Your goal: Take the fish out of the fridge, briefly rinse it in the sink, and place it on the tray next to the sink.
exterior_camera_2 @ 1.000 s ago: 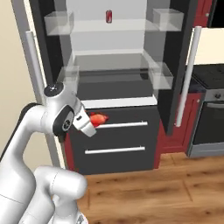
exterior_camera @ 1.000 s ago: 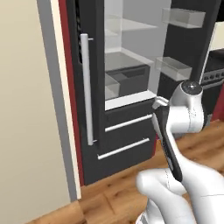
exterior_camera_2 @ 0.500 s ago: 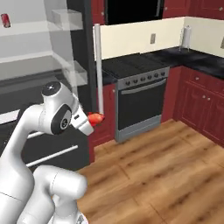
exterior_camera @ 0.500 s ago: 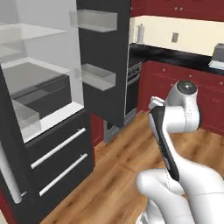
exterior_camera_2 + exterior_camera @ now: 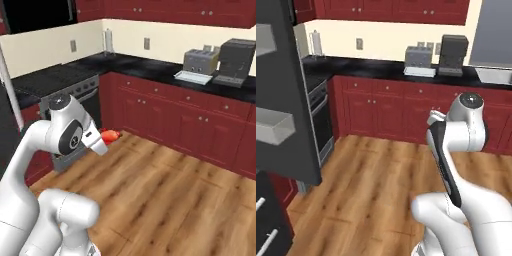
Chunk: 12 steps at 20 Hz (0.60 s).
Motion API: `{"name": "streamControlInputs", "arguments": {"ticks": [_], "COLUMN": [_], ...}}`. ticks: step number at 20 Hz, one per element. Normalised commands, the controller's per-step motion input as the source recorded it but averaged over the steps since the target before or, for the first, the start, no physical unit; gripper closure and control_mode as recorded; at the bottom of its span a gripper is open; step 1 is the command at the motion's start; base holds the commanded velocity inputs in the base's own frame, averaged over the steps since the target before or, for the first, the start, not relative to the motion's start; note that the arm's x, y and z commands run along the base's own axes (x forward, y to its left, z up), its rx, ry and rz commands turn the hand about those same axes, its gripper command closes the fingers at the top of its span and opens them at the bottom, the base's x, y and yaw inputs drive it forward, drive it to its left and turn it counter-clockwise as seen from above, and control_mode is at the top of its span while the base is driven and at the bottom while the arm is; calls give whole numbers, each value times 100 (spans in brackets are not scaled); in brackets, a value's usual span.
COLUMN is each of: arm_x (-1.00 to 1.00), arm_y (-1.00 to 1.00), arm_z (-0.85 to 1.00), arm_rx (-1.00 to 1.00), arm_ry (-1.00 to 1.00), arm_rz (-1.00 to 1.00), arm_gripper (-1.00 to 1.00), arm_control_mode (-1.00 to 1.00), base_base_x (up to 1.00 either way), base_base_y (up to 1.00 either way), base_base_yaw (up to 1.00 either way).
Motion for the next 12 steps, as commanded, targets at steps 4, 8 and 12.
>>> {"name": "streamControlInputs", "arguments": {"ticks": [4,8,12], "arm_x": [0,0,0], "arm_y": [0,0,0], "arm_z": [0,0,0], "arm_rx": [0,0,0], "arm_ry": [0,0,0], "arm_rz": [0,0,0], "arm_gripper": [100,100,100], "arm_control_mode": [100,100,100], "base_base_x": [75,100,100], "base_base_y": [-83,-100,-100], "base_base_yaw": [-56,-39,-17]}}
